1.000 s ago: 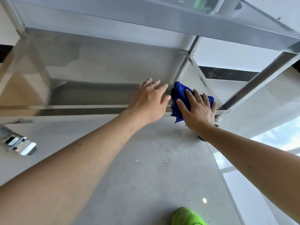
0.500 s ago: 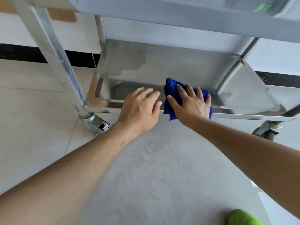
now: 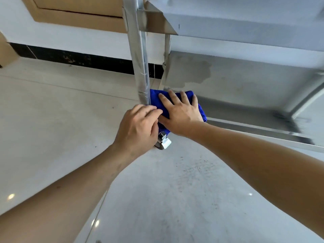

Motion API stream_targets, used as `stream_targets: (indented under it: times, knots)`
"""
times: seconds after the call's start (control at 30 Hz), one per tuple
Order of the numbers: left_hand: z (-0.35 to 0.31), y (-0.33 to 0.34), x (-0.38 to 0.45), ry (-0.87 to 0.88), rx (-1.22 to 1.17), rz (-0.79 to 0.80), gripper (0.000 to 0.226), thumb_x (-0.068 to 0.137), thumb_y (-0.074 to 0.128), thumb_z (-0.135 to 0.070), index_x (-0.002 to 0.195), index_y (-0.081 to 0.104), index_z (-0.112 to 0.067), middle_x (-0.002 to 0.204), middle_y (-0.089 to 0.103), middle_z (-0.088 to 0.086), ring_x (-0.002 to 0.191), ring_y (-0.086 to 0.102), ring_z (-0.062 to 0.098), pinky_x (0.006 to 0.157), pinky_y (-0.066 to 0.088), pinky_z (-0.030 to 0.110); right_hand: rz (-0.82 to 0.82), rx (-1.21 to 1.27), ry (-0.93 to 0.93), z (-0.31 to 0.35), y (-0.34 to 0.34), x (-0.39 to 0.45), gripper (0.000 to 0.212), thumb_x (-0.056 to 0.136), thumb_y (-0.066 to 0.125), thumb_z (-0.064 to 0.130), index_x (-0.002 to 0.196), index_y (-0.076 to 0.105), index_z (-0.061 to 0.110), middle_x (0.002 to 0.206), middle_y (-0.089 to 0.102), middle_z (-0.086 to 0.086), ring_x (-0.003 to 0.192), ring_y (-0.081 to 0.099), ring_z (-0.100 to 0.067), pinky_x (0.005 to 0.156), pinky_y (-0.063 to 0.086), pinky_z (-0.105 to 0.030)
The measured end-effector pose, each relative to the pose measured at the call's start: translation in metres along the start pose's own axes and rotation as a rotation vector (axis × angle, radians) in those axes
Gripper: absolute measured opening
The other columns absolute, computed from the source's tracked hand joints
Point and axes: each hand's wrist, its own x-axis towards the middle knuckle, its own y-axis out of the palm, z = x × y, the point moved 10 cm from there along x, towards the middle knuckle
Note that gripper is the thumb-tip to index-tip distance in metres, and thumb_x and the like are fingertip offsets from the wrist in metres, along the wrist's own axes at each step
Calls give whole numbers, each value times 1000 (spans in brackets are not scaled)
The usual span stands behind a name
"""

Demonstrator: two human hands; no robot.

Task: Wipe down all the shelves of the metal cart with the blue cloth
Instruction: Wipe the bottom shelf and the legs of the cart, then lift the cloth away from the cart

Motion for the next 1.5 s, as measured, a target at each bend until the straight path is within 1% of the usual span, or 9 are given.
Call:
stream_targets:
  times: [0.1,0.23,0.33,0.43,0.63,0.97,1.2,1.33,1.5]
  knots:
    - [3,-11,-9,-117,-9,-64,31,89,52,-8,115,68,-6,114,70,10,101,61,28,88,51,38,2,-5,-84,4,1,-9,73,94,41,67,157,20,36,166,23,0,151,16,-37,119,10,-64]
    - [-7,-20,-28,-330,-54,-16,31,87,52,-9,112,68,-12,110,71,3,99,60,26,85,50,36,0,152,-151,-3,-16,-38,61,94,61,24,152,41,31,156,44,2,144,33,-34,117,24,-58]
    - [-24,-38,-32,-443,-68,62,26,86,55,-8,107,70,-11,107,72,4,95,62,29,80,52,39,98,347,-103,-9,-41,-56,53,89,62,7,136,61,32,122,69,3,107,61,-28,85,48,-37]
    - [-44,-69,-26,-503,-49,135,29,85,55,-11,111,68,-13,107,72,4,93,61,29,80,52,40,298,374,-47,-3,-63,-79,50,91,60,9,129,63,42,102,72,10,84,65,-21,66,49,-29]
    - [-80,-166,-3,-583,-78,211,23,89,55,-18,108,68,-15,102,71,1,90,61,28,76,52,38,419,567,82,12,-161,-124,35,92,55,15,111,66,42,75,71,9,75,70,-18,69,59,-38]
    - [-147,-366,77,-562,-53,339,27,91,53,-24,114,64,-14,108,70,2,99,60,27,83,51,38,453,773,208,49,-373,-181,30,92,60,20,116,67,37,79,74,10,79,68,-11,74,61,-39]
    - [-193,-490,172,-424,18,370,23,93,50,-26,107,61,-12,102,67,4,95,58,28,79,51,41,380,928,265,54,-521,-198,24,91,61,22,112,67,34,77,74,11,75,70,-10,71,60,-34]
    - [-226,-539,243,-348,37,288,28,94,48,-30,112,62,-12,109,67,6,102,58,29,86,51,44,266,1099,371,22,-598,-202,15,92,62,28,96,63,42,76,74,14,67,68,-1,50,48,-14]
    - [-296,-553,335,-181,34,304,43,96,48,-34,133,55,-14,134,58,9,123,50,30,101,43,44,59,1233,490,-50,-684,-211,11,95,61,31,102,64,38,82,76,16,78,72,-2,60,56,-21]
